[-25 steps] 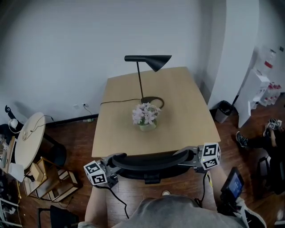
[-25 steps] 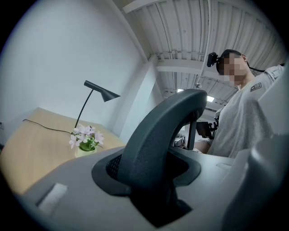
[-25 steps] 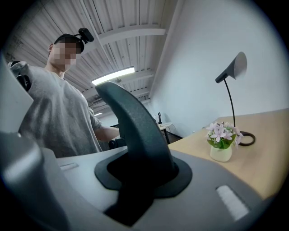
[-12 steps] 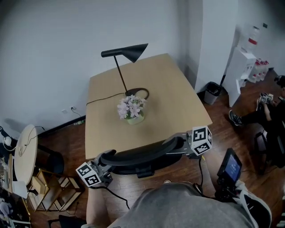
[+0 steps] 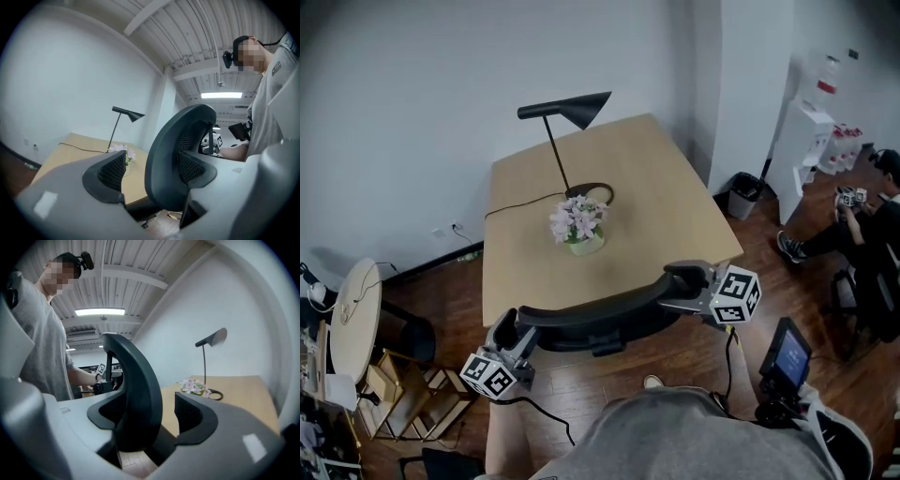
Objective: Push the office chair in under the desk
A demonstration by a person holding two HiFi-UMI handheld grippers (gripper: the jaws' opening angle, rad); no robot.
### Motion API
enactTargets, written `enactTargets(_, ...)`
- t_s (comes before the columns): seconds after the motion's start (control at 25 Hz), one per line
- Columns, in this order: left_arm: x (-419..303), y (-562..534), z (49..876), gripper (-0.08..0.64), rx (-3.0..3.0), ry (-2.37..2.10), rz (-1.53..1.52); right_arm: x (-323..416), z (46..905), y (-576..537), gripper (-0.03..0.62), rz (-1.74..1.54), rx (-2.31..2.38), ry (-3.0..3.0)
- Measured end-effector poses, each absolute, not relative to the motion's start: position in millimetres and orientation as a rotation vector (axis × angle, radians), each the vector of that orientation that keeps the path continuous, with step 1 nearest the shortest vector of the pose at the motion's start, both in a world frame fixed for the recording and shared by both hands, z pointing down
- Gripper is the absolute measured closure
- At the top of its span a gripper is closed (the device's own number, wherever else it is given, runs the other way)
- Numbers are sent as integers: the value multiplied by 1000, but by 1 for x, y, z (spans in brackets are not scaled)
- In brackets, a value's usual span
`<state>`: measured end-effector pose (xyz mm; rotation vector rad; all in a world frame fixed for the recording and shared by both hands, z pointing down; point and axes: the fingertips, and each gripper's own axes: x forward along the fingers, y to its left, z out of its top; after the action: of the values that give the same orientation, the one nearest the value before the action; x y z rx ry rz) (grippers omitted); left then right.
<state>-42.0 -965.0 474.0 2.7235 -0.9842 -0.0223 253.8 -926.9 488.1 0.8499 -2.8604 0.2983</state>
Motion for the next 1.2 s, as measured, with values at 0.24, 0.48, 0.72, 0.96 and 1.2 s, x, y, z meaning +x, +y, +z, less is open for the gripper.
enactTargets(0.24,-75,-902,464,261,2661,-1084,-107,301,469,-881,261,264,1275,-2794)
enactTargets(0.48,-57,-823,460,437,2703,-1107,-20,262,461,-798,378,288,1302,-2840)
enactTargets(0.72,-37,-757,468,560,2663,-1122,1,205,467,-719,507,319,1190,-2846)
enactTargets(0.96,-1,-707,475,560,2620,-1067,6,173,473,-668,584,344,1051,-2857)
enactTargets(1.2,33,-658,493,560,2549,-1078,27,178,491,-626,584,397,968,-2870)
